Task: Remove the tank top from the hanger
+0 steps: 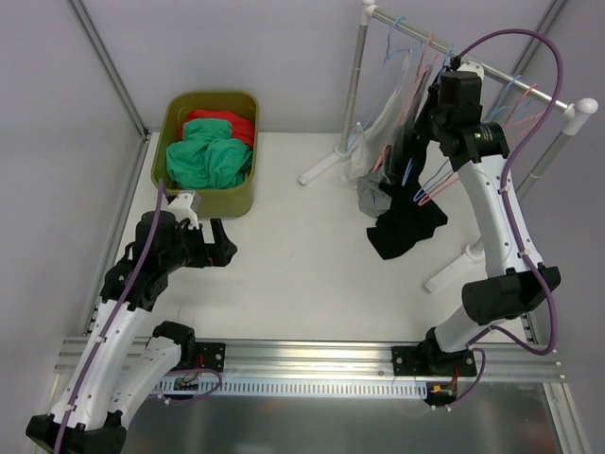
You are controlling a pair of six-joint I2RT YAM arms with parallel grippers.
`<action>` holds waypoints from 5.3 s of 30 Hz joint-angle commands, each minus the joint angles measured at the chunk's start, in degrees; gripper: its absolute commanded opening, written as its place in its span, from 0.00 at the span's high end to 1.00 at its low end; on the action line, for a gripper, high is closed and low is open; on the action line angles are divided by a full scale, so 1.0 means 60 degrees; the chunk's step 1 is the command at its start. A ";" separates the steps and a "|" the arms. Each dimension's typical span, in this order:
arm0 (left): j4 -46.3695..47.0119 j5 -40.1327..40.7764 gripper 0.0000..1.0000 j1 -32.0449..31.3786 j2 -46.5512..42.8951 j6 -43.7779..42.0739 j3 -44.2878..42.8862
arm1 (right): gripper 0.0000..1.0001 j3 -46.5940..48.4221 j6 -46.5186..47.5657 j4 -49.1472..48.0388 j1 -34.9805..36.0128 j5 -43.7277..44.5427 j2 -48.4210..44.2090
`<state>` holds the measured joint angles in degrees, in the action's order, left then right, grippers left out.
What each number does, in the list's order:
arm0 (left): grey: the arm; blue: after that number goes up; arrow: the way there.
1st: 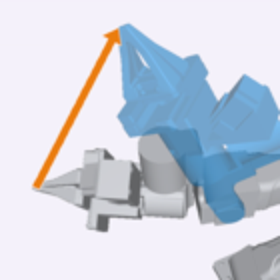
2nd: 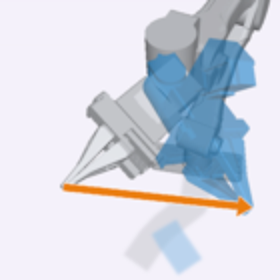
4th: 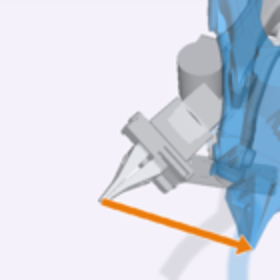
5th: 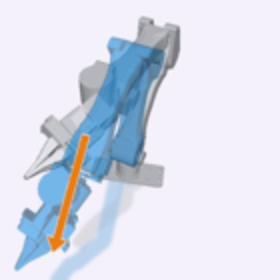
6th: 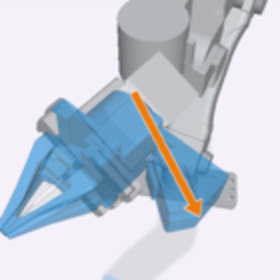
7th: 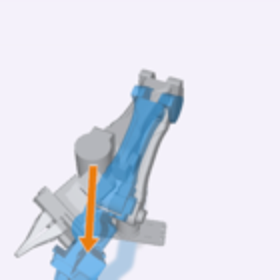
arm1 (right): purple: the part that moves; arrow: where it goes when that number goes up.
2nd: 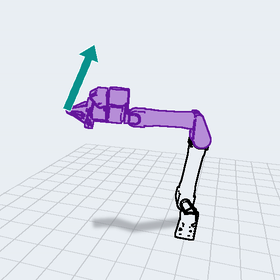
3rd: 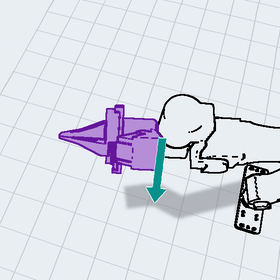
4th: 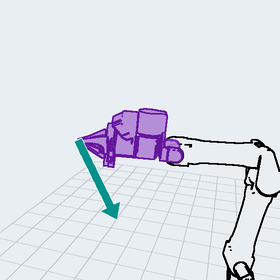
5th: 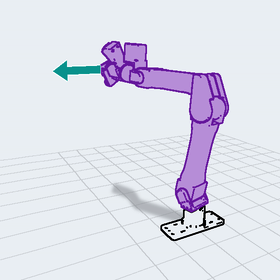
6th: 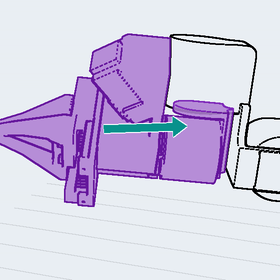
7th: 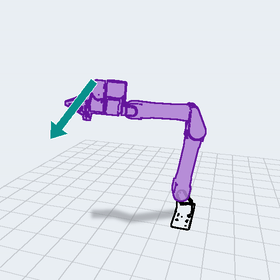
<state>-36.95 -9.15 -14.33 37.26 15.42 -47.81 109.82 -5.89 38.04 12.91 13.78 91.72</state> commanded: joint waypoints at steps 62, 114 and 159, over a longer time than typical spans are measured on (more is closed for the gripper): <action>0.7623 0.1291 0.26 -0.7690 0.3809 -0.2013 -0.4350 | 1.00 -0.3816 -0.0454 0.1438 0.0061 -1.2375 -1.0175; 0.7027 -0.3270 1.00 -0.6357 0.1276 0.1987 -0.0410 | 1.00 -0.9136 -0.3590 -1.3415 0.0749 -0.7777 -0.9842; -0.0653 0.3253 0.94 -0.6357 -0.0774 0.0931 0.0044 | 1.00 -0.3950 -0.0074 0.0515 0.0735 0.0149 -0.8377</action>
<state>-40.05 8.29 -52.47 33.41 21.82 -47.55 81.06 -10.90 44.10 17.15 11.44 37.89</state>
